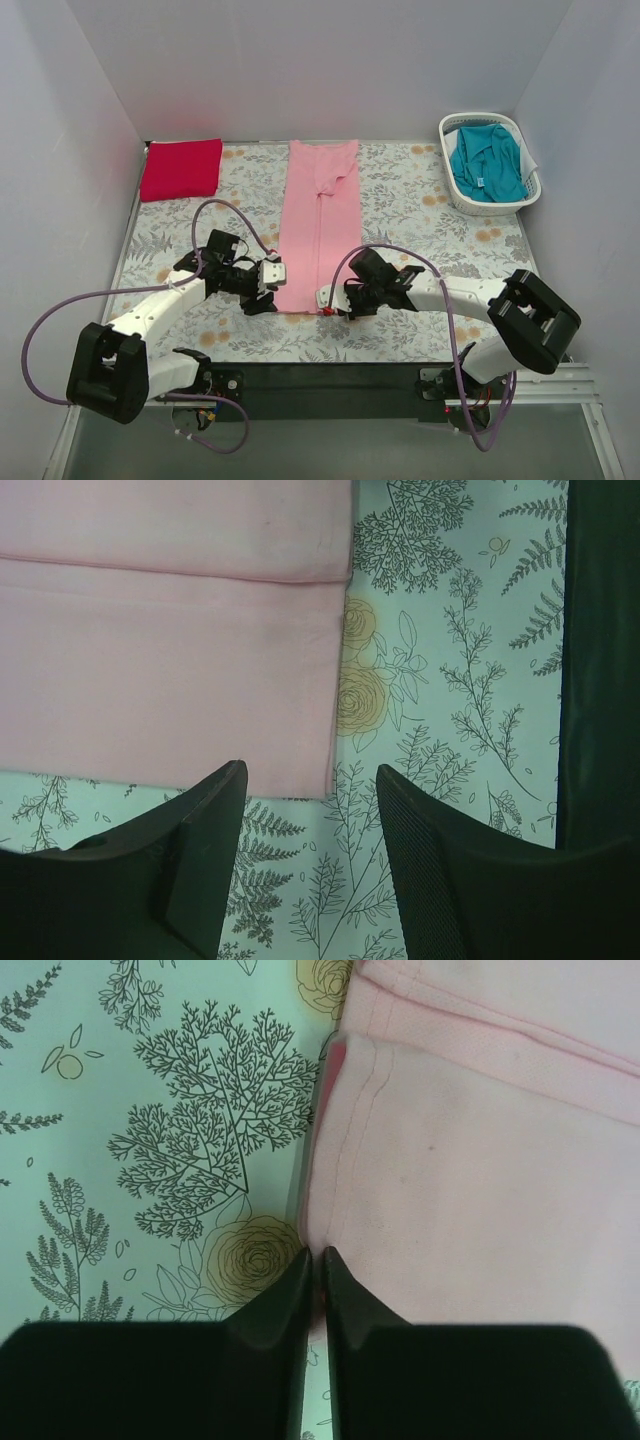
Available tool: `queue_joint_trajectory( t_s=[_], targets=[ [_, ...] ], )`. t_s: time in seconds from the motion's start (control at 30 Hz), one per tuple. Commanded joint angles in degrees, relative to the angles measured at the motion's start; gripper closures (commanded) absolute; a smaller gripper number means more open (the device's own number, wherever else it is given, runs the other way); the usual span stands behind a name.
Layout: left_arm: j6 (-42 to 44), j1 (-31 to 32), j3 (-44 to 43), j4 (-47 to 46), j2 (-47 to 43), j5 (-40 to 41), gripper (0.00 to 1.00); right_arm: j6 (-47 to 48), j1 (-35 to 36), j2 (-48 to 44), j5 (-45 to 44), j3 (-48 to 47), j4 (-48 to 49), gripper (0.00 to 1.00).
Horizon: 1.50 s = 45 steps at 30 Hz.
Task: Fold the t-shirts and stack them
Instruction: Fold the tshirt
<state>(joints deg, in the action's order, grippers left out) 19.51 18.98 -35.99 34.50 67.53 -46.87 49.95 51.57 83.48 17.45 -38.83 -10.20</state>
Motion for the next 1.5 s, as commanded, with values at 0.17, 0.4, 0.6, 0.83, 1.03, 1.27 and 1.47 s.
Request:
queue_joint_trajectory(
  t_s=[0.17,0.4,0.6,0.83,1.03,1.27,1.47],
  targets=[
    [5.6,2.7,1.9,-0.8,-0.3,2.0,0.47,-1.7,0.3,2.8,-5.8,2.0,-6.6,0.99],
    [6.5,5.4,8.7,-9.2,-4.4,5.6,0.55,-4.2,0.2,-0.1,-3.3,0.3,-9.0,0.99],
    [3.9,7.3,8.8,-13.5,-3.4,7.6,0.58,-4.7,0.3,-0.2,-2.7,-0.2,-9.8,0.99],
    [6.0,9.1,9.9,-14.5,-0.8,9.5,0.59,-4.6,0.2,0.1,-2.4,-0.8,-10.1,0.99],
    [8.4,9.8,10.7,-14.0,2.8,10.9,0.59,-5.0,0.2,0.5,-2.1,-0.5,-10.1,0.99],
    [9.6,10.9,10.2,-12.7,6.5,13.6,0.76,-6.2,0.2,0.3,-1.6,-0.6,-10.0,0.99],
    [8.4,11.8,8.0,-7.1,4.0,12.6,0.99,-9.4,0.7,-2.6,0.6,-0.9,-11.1,0.99]
  ],
)
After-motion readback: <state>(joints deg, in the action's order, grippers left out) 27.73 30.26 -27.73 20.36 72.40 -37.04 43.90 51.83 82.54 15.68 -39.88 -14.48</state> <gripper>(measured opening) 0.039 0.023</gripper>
